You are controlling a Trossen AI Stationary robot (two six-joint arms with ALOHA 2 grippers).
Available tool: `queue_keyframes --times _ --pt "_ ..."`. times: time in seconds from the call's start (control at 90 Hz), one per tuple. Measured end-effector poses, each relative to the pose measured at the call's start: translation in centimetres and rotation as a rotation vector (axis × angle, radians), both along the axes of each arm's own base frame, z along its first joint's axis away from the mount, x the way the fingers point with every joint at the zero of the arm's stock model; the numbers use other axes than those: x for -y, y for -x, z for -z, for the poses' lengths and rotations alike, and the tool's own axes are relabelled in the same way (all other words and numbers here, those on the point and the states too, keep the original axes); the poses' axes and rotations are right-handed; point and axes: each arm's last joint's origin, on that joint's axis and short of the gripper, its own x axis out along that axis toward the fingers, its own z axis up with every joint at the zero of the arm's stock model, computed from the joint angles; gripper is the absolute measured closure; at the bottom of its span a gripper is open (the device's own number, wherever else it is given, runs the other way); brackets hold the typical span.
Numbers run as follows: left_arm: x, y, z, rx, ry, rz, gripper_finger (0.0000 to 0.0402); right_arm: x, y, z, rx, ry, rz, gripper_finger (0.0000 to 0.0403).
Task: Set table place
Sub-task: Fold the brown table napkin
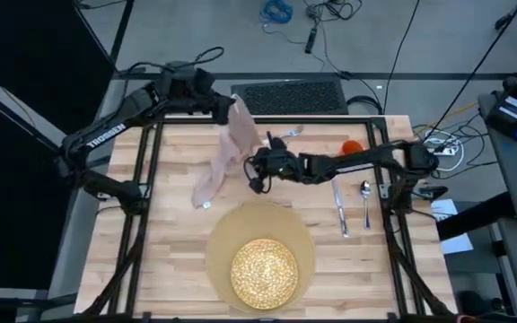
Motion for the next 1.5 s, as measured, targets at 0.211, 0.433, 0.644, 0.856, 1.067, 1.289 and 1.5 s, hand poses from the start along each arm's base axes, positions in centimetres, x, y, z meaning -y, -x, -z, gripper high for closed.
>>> queue_keyframes --times 0.211,0.433,0.644,0.856,1.067,1.289,1.5 --pt "0.7 1.0 -1.2 0.021 -0.015 0.0 0.0401 1.6 3.5 -6.3 -0.063 0.075 0.056 0.0403" --pt "1.7 2.5 -2.0 0.013 -0.029 0.015 0.0402 2.1 7.7 -11.0 -0.122 0.076 0.08 0.0403" --pt "2.0 3.1 -2.0 -0.011 -0.017 0.013 0.0401 1.9 9.2 -13.7 -0.11 0.074 0.08 0.0403" --pt "2.1 3.3 -1.9 -0.021 -0.013 0.015 0.0401 2.0 10.2 -17.0 -0.116 0.115 0.068 0.0403" --pt "3.2 4.9 -3.3 0.024 -0.076 0.009 0.0402 2.5 12.4 -20.4 -0.14 0.123 0.098 0.0403" --pt "5.1 7.6 -5.0 0.112 -0.11 0.019 0.0401 1.5 12.4 -21.4 -0.068 0.03 0.01 0.0403" --pt "7.4 10.5 -6.0 0.17 -0.083 0.063 0.0402 -1.4 8.2 -20.0 -0.015 -0.02 -0.111 0.0403"
